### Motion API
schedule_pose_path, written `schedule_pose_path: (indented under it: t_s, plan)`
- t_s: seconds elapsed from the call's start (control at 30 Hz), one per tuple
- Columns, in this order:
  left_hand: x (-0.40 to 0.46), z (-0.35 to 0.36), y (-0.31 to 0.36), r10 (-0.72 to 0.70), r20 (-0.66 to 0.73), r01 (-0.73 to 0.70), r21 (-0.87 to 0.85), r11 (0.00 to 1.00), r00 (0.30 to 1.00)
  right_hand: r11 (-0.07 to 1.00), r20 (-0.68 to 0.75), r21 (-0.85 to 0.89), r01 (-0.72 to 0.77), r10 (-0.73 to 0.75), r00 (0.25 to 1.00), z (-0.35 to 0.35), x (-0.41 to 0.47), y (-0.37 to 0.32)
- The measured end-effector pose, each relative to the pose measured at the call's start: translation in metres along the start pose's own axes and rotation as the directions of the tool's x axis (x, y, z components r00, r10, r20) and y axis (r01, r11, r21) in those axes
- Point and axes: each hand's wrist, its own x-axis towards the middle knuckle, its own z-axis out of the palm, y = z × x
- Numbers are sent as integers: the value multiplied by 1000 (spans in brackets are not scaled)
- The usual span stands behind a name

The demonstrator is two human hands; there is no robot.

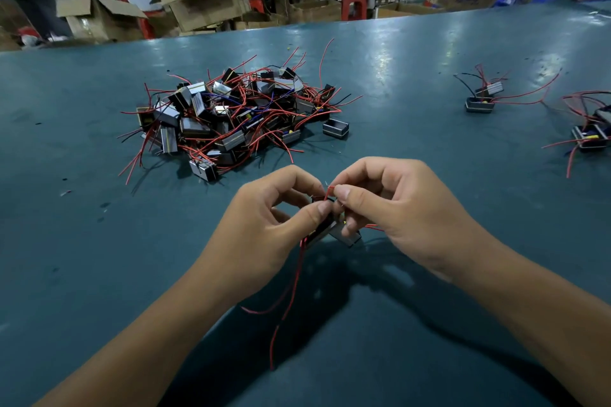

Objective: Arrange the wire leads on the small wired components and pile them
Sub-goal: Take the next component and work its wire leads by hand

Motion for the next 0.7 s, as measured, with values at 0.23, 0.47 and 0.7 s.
schedule_pose_path:
  t_s: [0.23,0.47,0.7]
  plan:
    - [1,-3,-1,56,-19,-53,164,985,998,960,-59,-272,60,-79,995,-1,1,3]
    - [6,-14,-10,-14,61,-6,318,948,998,811,60,-566,145,-135,989,-8,1,2]
    - [8,-32,-15,-173,251,45,445,894,952,640,212,-763,91,115,971,-9,2,9]
